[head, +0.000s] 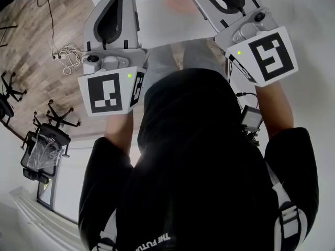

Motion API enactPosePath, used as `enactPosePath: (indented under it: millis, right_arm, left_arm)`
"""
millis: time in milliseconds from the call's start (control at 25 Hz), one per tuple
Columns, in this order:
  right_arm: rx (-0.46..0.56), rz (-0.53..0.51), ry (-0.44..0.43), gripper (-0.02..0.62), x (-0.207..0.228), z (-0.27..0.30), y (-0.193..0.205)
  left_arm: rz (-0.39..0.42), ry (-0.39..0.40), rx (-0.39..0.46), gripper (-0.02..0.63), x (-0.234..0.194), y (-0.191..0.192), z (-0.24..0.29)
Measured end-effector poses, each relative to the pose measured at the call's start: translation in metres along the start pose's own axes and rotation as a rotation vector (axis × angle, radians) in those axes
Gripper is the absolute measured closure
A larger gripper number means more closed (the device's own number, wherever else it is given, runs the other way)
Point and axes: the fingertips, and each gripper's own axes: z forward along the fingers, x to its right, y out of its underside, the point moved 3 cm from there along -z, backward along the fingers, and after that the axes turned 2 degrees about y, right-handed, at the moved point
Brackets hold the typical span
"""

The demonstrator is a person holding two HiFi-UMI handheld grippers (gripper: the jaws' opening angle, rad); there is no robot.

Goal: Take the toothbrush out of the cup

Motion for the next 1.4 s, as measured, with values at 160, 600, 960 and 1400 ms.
enactPosePath:
  millis: [160,600,960,1400]
  right_arm:
    - [0.006,-0.010,-0.005,0.548,-0.003,-0.008,-0.006]
    - [0.042,-0.038,-0.005,0.548,-0.008,-0.025,-0.034]
    - [0.094,-0.010,-0.015,0.548,-0.016,-0.050,-0.062]
    - [0.174,-0.060,-0.013,0.548,-0.027,-0.081,-0.097]
  left_arm:
    - [0.013,0.000,0.019,0.586,0.007,-0.009,-0.005]
    - [0.044,-0.001,0.053,0.586,0.021,-0.038,-0.015]
    - [0.059,0.005,0.085,0.587,0.042,-0.059,-0.031]
    - [0.073,-0.016,0.122,0.586,0.060,-0.088,-0.052]
